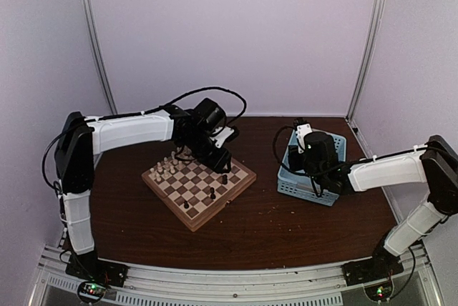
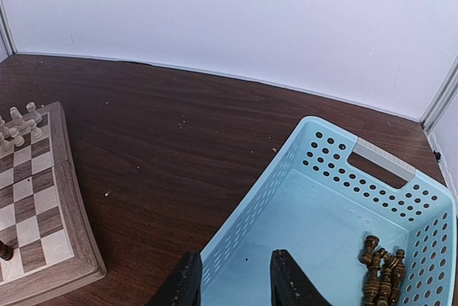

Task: Set up the chess pieces on the board
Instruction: Pick up the chess piece from the chessboard.

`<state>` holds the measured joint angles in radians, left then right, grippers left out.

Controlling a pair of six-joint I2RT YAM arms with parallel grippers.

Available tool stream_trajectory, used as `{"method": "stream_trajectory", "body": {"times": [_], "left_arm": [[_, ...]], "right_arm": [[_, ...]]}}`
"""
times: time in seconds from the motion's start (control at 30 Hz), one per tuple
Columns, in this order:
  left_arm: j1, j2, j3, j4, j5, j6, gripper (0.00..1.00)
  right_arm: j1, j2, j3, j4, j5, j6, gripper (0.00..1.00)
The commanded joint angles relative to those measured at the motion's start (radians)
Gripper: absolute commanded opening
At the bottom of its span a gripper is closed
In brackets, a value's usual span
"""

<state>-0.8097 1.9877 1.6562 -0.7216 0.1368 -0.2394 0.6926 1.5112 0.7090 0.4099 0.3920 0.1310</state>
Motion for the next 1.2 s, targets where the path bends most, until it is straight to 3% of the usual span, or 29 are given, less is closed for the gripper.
{"method": "stream_trajectory", "body": {"times": [0.0,0.33,0.97,1.07,1.17], "left_arm": [[0.003,0.054,0.071,-0.059,-0.008,0.011,0.46],[0.003,0.127,0.139,-0.116,-0.040,0.016,0.38],[0.002,0.191,0.171,-0.136,-0.026,0.033,0.37],[0.002,0.195,0.178,-0.142,-0.036,0.032,0.32],[0.001,0.195,0.187,-0.151,-0.030,0.034,0.21]], "right_arm": [[0.005,-0.012,0.004,0.015,0.037,0.008,0.36],[0.005,-0.016,0.009,0.001,0.043,0.004,0.36],[0.005,-0.009,0.019,-0.014,0.035,0.000,0.36],[0.004,-0.009,0.021,-0.016,0.032,0.000,0.36],[0.004,-0.007,0.025,-0.022,0.027,-0.004,0.36]]}}
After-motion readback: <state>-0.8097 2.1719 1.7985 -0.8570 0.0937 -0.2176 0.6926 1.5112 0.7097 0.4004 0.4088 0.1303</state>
